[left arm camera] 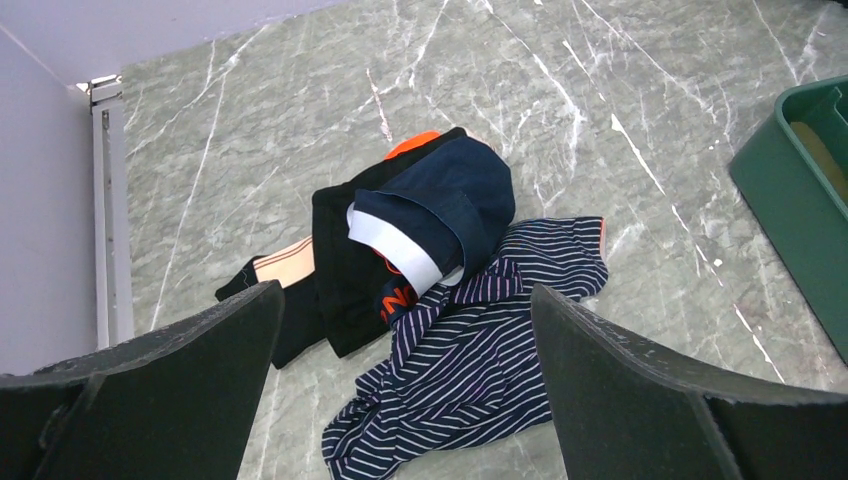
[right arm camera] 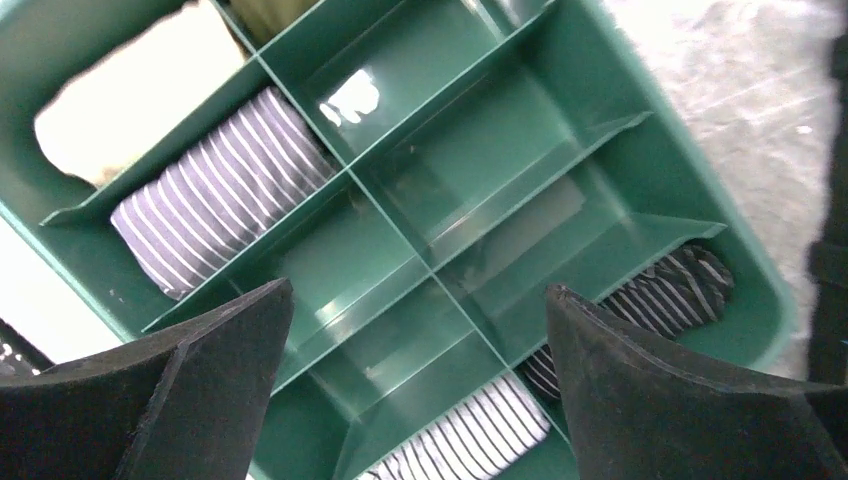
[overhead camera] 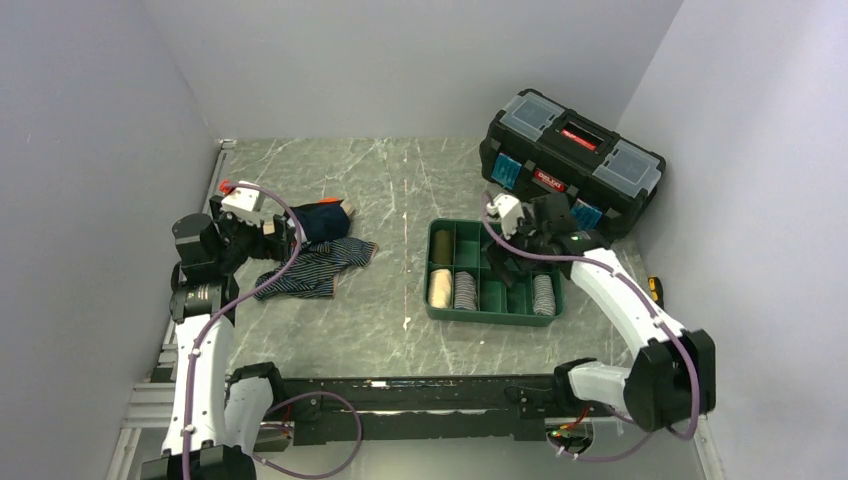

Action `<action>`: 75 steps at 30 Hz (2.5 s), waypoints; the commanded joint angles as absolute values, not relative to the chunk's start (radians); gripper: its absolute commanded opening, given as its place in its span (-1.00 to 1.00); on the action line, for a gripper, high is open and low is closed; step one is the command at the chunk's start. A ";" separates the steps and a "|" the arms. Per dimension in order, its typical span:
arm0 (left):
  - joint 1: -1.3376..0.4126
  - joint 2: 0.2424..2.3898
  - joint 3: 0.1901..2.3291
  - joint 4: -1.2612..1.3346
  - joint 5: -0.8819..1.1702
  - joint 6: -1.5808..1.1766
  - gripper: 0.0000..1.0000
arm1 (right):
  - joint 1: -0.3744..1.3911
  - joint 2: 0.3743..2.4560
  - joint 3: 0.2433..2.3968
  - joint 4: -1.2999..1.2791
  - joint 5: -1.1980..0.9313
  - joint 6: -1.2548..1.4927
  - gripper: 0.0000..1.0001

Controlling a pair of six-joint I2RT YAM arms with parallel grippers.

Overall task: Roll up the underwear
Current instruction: Move the storage box to the corner of the board, then move the underwear to the corner of the board.

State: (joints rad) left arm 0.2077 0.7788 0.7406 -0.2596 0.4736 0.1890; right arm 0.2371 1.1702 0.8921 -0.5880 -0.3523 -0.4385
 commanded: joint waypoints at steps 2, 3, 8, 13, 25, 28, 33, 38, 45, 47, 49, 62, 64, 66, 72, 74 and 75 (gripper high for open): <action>0.215 0.778 0.764 -0.259 0.518 0.177 0.99 | 0.329 1.295 0.929 -0.602 -0.212 -0.469 0.88; 0.216 0.778 0.764 -0.258 0.523 0.175 0.99 | 0.333 1.319 0.931 -0.603 -0.201 -0.465 0.84; 0.219 0.776 0.764 -0.258 0.531 0.170 0.99 | 0.337 1.414 0.891 -0.567 -0.157 -0.455 0.44; 0.219 0.782 0.769 -0.265 0.535 0.167 0.99 | 0.330 1.484 0.885 -0.630 -0.140 -0.487 -0.22; 0.219 0.798 0.778 -0.271 0.540 0.166 0.99 | 0.077 1.220 0.757 -0.923 -0.084 -0.681 -1.00; 0.218 0.801 0.780 -0.272 0.547 0.164 0.99 | 0.037 1.166 0.718 -0.939 -0.051 -0.714 -1.00; 0.219 0.801 0.776 -0.267 0.551 0.162 0.99 | -0.111 1.139 0.669 -0.868 -0.014 -0.827 -1.00; 0.219 0.830 0.804 -0.303 0.538 0.177 0.99 | -0.259 1.194 0.713 -0.829 -0.035 -0.966 -1.00; 0.217 0.890 0.857 -0.370 0.499 0.252 0.99 | -0.386 1.315 0.852 -0.807 -0.073 -1.065 -1.00; 0.207 0.917 0.861 -0.385 0.486 0.285 0.99 | -0.389 1.326 0.896 -0.805 -0.102 -1.050 -0.82; 0.179 0.969 0.872 -0.413 0.442 0.331 0.99 | -0.383 1.318 0.931 -0.824 -0.182 -1.017 -0.40; -0.110 1.386 0.946 -0.456 0.007 0.480 0.99 | -0.030 1.078 0.985 -0.887 -0.371 -0.748 0.73; -0.116 1.520 1.021 -0.502 -0.076 0.459 0.93 | -0.007 1.084 1.006 -0.906 -0.379 -0.726 0.74; -0.106 1.654 1.107 -0.554 -0.146 0.463 0.62 | -0.006 1.084 1.014 -0.909 -0.375 -0.714 0.75; 0.093 1.796 1.247 -0.632 -0.048 0.450 -0.26 | 0.025 1.080 0.987 -0.904 -0.337 -0.727 0.75; 0.162 1.797 1.276 -0.630 -0.020 0.449 -0.34 | 0.025 1.078 0.976 -0.895 -0.341 -0.723 0.75; 0.192 1.795 1.287 -0.626 -0.015 0.449 -0.37 | 0.025 1.080 0.973 -0.894 -0.344 -0.721 0.76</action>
State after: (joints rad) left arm 0.0589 1.8133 1.2064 -0.5907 -0.0177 0.4507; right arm 0.0223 1.0859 0.9764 -0.8982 -0.3420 -0.7387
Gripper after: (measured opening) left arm 0.343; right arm 0.874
